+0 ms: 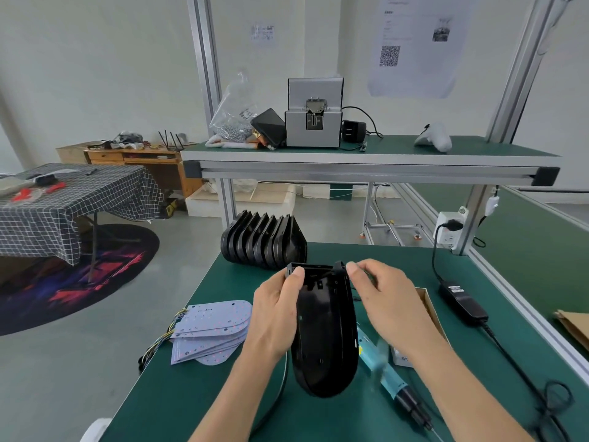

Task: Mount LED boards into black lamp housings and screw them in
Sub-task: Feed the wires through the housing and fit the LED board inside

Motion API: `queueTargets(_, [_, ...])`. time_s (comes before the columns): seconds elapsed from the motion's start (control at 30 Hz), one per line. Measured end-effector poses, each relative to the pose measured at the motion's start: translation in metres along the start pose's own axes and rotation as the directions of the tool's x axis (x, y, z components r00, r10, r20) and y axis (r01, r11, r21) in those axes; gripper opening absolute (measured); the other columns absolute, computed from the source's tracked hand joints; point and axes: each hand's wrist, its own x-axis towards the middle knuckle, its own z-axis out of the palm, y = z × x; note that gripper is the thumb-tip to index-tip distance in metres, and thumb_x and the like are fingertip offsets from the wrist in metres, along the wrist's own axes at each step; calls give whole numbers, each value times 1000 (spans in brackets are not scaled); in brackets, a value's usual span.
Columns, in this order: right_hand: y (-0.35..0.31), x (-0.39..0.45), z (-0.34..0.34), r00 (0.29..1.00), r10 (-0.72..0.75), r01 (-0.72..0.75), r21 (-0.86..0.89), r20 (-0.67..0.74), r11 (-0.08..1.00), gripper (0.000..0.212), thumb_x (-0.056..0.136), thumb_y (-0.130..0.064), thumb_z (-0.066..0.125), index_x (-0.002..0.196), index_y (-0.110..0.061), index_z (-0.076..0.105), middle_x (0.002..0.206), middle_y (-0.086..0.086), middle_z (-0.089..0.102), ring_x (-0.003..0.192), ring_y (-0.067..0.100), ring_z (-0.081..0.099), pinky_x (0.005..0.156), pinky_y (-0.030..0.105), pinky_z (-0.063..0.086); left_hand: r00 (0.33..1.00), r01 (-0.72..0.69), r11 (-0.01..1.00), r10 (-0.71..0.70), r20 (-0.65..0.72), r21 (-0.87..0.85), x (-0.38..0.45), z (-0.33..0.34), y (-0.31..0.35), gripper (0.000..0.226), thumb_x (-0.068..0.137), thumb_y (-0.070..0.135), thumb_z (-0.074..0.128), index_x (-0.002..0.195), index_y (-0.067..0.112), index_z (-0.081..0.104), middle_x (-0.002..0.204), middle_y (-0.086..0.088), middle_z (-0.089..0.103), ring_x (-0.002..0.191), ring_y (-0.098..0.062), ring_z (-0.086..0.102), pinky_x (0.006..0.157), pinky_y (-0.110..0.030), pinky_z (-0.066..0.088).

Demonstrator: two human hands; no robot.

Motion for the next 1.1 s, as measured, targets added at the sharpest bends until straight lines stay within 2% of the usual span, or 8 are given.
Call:
queueTargets(0.17, [-12,-5,16,998,-54,52,-162,-13,985,20,103,-41,60,95,-28,73,86,-12,74,87,15,68,79,38,53,1000,-21,1000,21,18,9,-2,8,16,57,91,60,46,76,5,39,70,2,40,68,-14,37,66,-38,35])
queueTargets(0.33, [-22,-9,20,995,-86,67,-320,-45,945,23,102,-47,59,95,-26,63,84,-5,72,85,28,67,73,43,54,999,-40,999,39,16,20,-8,11,21,56,89,60,47,77,6,44,69,4,43,67,-14,39,65,-38,37])
queueTargets(0.43, [-23,-14,22,995,-81,61,-283,-61,957,23,101,-47,60,91,-27,60,79,-6,69,81,26,66,71,44,53,998,-63,998,63,23,19,-12,10,23,44,91,57,48,72,17,44,68,8,43,67,-14,39,66,-37,36])
queueTargets(0.6, [-26,-27,31,987,-89,83,-46,-132,995,17,96,-48,67,103,-32,68,93,-16,72,91,9,68,80,35,54,999,-43,997,45,20,-69,-16,12,25,57,92,56,47,84,0,51,80,-22,54,74,-19,48,72,-55,47])
queueTargets(0.7, [-24,-28,35,985,-90,86,-38,-149,996,14,95,-41,72,103,-33,64,96,-16,69,92,7,64,83,34,52,999,-40,997,42,26,-66,-17,14,25,56,93,57,47,86,1,55,86,-24,59,76,-20,52,77,-59,49])
queueTargets(0.9, [-27,-33,39,968,-63,97,132,-241,986,9,94,-32,75,101,-32,68,91,-19,73,88,3,70,79,33,57,999,-49,997,50,8,-62,-17,15,23,49,93,55,45,79,8,54,76,-11,59,72,-15,51,69,-47,47])
queueTargets(1.0, [-27,-31,36,967,-26,85,223,-254,971,17,91,-24,78,95,-35,67,88,-22,74,85,2,71,76,28,56,999,-44,994,45,4,-97,-17,12,22,43,97,49,45,75,16,61,71,5,60,70,-9,51,65,-30,44])
queueTargets(1.1, [-25,-32,33,971,-72,114,174,-229,978,17,92,-21,76,98,-33,67,89,-18,73,87,5,71,77,31,56,999,-33,993,33,-4,-117,-16,10,24,39,101,40,45,67,29,61,68,15,58,66,-4,50,62,-17,43])
